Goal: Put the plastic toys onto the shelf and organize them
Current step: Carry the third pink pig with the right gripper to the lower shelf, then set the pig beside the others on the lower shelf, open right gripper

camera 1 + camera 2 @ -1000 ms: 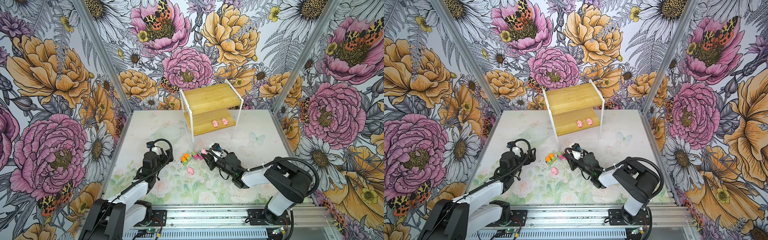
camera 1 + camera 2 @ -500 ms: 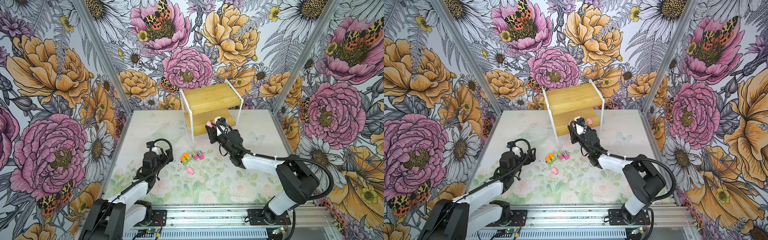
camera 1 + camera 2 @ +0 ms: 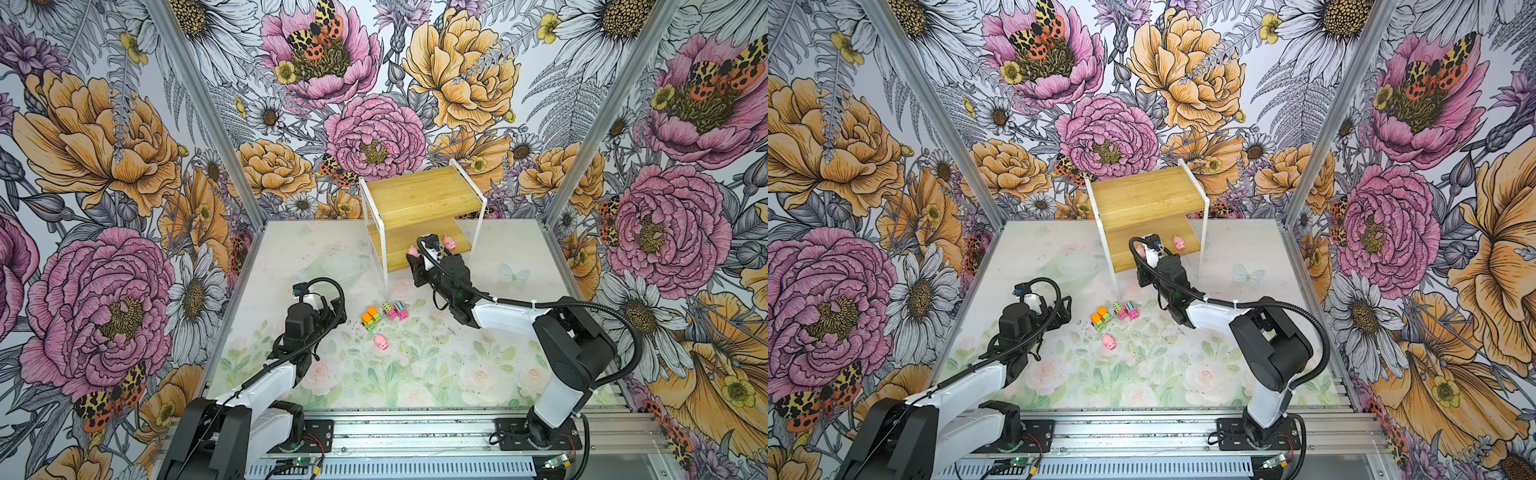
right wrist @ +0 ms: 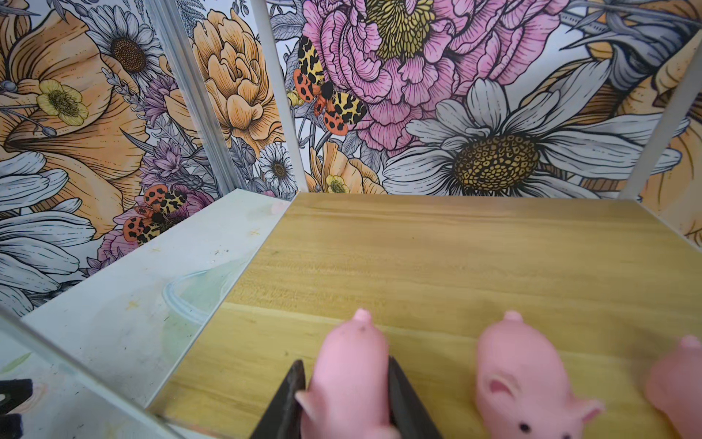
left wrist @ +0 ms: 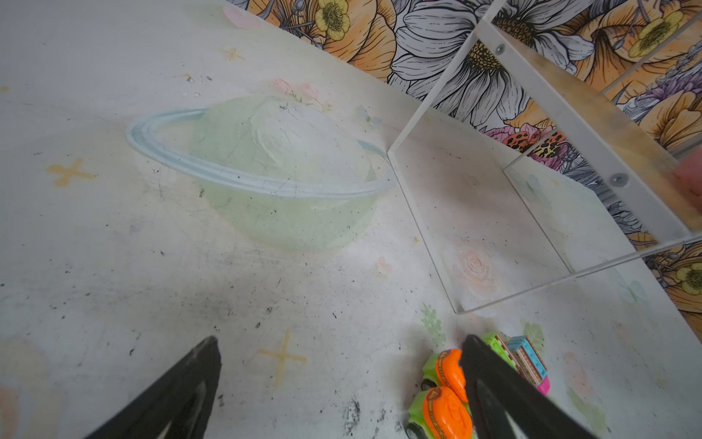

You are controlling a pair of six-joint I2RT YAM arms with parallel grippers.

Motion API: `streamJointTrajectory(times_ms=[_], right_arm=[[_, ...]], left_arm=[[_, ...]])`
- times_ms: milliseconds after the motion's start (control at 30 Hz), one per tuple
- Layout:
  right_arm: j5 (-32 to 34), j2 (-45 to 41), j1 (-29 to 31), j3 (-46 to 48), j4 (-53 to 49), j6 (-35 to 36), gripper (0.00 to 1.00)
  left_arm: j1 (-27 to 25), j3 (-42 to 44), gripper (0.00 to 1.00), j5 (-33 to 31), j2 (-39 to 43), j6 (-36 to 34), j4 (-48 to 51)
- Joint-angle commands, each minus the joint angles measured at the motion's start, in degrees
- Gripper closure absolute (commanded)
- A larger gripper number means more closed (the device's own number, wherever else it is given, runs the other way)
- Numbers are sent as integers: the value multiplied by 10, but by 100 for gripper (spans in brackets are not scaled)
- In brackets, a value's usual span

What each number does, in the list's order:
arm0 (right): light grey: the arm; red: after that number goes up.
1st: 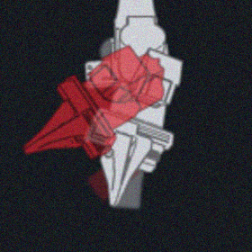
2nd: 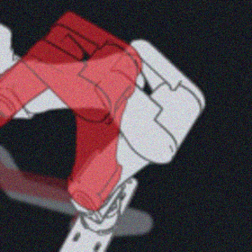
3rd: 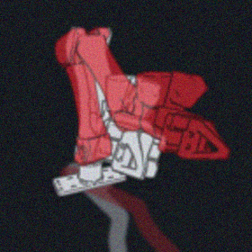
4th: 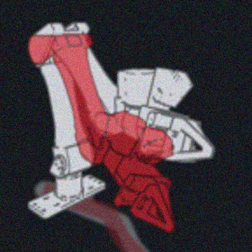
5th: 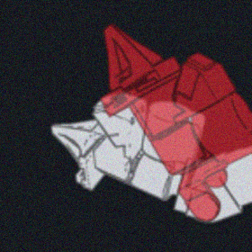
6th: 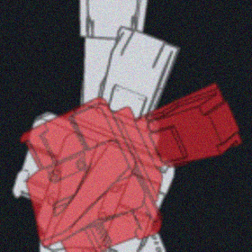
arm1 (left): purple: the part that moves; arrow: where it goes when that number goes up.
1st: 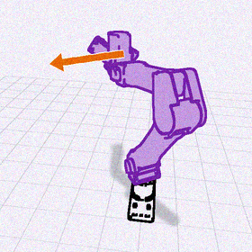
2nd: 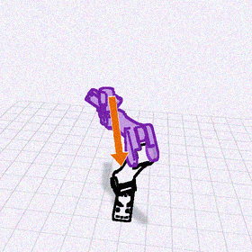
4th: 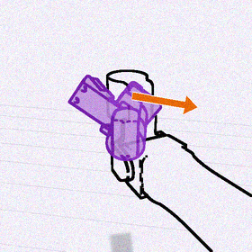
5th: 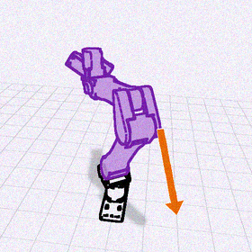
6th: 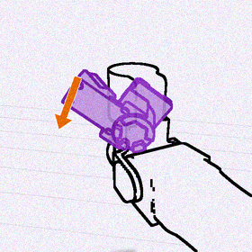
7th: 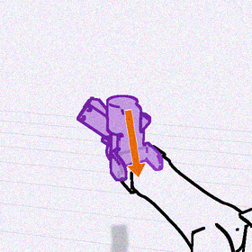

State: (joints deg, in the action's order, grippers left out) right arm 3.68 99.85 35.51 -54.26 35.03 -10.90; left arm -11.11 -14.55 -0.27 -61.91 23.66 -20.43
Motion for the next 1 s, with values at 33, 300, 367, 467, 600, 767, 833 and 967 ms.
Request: streamJointTrajectory(times_ms=[33, 300, 367, 467, 600, 767, 833, 967], right_arm=[[13, 14, -9, -26, -5, 2, 65], [9, 31, -21, -43, -17, -7, 65], [9, 35, -22, -47, -21, -10, 64], [5, 43, -24, -51, -21, -11, 64], [4, 50, -25, -54, -20, -15, 62], [5, 49, -26, -52, -20, -17, 56], [5, 47, -26, -51, -20, -18, 53], [9, 40, -26, -46, -19, -17, 49]], left_arm=[[6, 5, 1, 14, 5, 0, -17], [7, 5, 1, 13, 4, 0, -17], [6, 4, 1, 13, 5, 0, -16], [6, 5, 1, 13, 5, 0, -16], [7, 5, 1, 13, 6, 0, -17], [7, 5, 1, 13, 4, 1, -18], [7, 3, 1, 12, 3, 0, -17], [6, 4, 1, 12, 3, 1, -17]])
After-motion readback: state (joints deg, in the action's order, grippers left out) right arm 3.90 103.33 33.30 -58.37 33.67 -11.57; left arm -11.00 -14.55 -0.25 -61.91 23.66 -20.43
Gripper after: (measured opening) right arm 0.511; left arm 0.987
